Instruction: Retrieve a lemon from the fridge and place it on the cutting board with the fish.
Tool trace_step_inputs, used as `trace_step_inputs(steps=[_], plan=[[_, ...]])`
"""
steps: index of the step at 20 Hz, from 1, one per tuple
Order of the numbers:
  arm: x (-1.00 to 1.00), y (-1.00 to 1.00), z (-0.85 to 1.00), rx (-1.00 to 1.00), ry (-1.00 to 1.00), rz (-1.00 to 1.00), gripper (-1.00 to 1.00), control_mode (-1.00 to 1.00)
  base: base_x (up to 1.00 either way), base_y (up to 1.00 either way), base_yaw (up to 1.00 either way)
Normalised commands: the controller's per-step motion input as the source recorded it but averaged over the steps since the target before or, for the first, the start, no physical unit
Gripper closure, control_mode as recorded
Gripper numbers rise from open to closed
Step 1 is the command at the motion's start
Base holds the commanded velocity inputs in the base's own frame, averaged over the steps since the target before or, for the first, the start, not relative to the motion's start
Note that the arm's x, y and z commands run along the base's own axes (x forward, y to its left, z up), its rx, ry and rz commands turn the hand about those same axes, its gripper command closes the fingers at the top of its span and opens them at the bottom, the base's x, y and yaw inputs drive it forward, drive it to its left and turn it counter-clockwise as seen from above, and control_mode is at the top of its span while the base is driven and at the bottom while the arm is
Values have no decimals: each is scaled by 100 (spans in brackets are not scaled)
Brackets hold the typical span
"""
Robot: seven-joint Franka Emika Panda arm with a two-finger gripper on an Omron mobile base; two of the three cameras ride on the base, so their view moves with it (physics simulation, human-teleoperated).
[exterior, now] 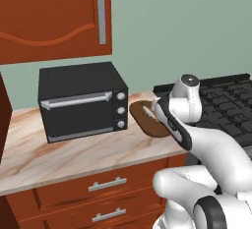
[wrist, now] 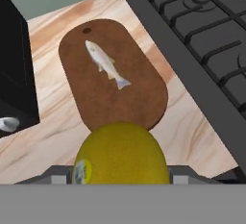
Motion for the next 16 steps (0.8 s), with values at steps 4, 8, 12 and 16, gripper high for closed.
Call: trace_step_inputs(steps=[4,8,12,16], plan=[[7,21,-10,0,1,-1,100,-100,0,0,0],[9,12,-11,0,0,-1,100,-100,0,0,0],[31,0,-28,0,0,0,100,-100,0,0,0],[34,0,-22,0,-2,0,100,-100,0,0,0]])
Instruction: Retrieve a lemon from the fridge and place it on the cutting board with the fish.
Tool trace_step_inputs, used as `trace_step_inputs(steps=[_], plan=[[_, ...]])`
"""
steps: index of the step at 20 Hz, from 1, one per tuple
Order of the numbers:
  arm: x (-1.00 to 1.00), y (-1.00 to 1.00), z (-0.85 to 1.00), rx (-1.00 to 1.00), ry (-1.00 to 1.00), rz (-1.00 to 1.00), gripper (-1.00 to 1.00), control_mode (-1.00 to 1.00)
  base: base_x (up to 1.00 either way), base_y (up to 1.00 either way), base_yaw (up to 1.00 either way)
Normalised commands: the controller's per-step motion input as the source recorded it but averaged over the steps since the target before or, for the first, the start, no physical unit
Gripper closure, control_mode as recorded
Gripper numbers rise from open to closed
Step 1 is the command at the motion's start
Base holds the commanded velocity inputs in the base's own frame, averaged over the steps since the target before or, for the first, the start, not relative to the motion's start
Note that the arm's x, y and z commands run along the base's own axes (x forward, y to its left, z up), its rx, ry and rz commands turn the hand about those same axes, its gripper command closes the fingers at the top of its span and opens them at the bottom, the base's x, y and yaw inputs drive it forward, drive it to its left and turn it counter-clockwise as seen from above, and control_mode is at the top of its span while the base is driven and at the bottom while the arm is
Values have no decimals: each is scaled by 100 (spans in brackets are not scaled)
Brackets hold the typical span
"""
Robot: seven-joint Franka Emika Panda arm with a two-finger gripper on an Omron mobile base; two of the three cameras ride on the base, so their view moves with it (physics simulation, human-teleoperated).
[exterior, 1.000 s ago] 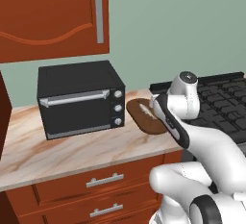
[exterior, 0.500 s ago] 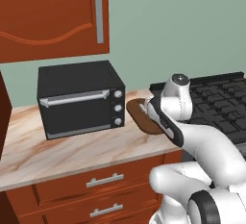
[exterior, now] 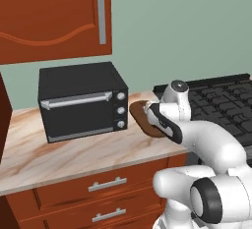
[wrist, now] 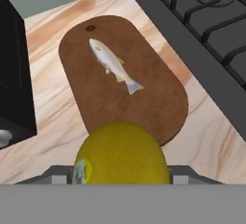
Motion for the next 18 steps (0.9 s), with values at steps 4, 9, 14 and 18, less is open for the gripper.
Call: trace_step_inputs(steps=[4,9,14,18], plan=[[30,0,-22,0,0,0,100,-100,0,0,0],[18,0,-14,0,0,0,100,-100,0,0,0],[17,0,-13,0,0,0,100,-100,0,0,0],[26,0,-18,0,0,0,100,-100,0,0,0]])
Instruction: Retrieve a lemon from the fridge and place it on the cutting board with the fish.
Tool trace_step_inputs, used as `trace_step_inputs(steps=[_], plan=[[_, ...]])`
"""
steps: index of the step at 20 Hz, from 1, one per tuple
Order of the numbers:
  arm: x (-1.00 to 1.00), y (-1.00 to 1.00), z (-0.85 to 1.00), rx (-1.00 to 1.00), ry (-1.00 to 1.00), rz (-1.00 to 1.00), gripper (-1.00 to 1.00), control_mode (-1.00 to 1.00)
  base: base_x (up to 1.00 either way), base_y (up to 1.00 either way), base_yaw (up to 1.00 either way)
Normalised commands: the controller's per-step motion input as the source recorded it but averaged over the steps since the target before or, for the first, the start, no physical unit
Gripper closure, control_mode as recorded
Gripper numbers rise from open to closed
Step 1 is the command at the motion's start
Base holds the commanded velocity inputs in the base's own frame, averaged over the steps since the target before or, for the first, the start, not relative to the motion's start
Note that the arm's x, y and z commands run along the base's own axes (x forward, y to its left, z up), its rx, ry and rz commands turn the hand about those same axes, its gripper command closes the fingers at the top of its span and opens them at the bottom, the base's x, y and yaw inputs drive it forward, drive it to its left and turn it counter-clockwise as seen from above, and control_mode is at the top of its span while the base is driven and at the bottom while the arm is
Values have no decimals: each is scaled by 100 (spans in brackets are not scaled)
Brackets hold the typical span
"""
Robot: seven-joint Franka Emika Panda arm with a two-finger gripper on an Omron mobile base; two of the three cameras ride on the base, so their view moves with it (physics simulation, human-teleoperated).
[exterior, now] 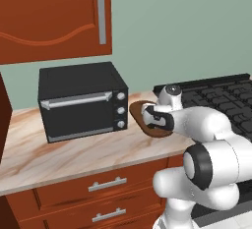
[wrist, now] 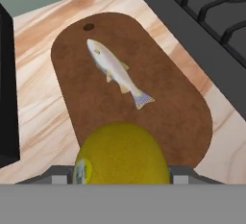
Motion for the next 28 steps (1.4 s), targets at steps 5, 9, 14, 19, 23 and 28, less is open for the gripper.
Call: trace_step_inputs(steps=[5,9,14,19,23,28], plan=[[23,0,-16,0,0,0,100,-100,0,0,0],[17,0,-16,0,0,0,100,-100,0,0,0],[18,0,-14,0,0,0,100,-100,0,0,0],[15,0,-10,0,0,0,100,-100,0,0,0],[10,0,0,0,0,0,100,-100,0,0,0],[11,0,-6,0,0,0,100,-100,0,0,0]])
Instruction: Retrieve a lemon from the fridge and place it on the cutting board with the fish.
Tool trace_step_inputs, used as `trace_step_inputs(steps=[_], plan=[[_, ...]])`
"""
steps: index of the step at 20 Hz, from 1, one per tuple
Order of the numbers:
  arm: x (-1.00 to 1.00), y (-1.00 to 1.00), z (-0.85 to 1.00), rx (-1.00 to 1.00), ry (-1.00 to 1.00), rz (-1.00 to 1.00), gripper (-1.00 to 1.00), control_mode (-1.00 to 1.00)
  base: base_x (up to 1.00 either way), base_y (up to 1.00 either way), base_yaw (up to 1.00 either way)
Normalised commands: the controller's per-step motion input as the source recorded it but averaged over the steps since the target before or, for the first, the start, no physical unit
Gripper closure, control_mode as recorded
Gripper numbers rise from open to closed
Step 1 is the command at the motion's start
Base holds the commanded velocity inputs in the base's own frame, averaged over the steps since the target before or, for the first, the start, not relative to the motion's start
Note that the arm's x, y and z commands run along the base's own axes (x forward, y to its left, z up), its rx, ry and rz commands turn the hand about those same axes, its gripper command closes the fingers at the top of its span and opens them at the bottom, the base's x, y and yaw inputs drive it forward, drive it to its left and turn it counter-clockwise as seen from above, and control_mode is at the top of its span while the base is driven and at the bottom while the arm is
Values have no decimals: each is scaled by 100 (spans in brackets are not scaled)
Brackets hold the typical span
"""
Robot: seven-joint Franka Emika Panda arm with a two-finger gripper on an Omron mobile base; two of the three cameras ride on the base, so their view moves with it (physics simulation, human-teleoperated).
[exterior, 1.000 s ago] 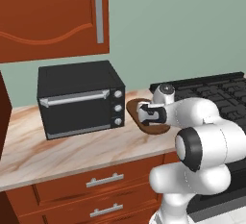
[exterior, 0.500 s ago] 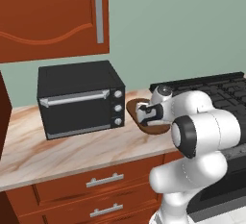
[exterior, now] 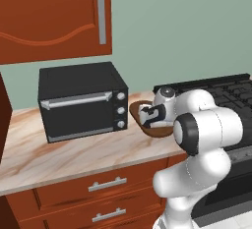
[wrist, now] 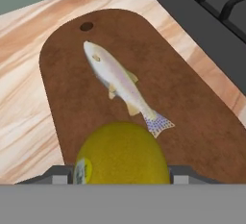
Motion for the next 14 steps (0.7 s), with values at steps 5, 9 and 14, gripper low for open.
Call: trace_step_inputs(steps=[5,9,14], plan=[[12,0,-15,0,0,0,100,-100,0,0,0],[8,0,-16,0,0,0,100,-100,0,0,0],[1,0,-11,0,0,0,100,-100,0,0,0]])
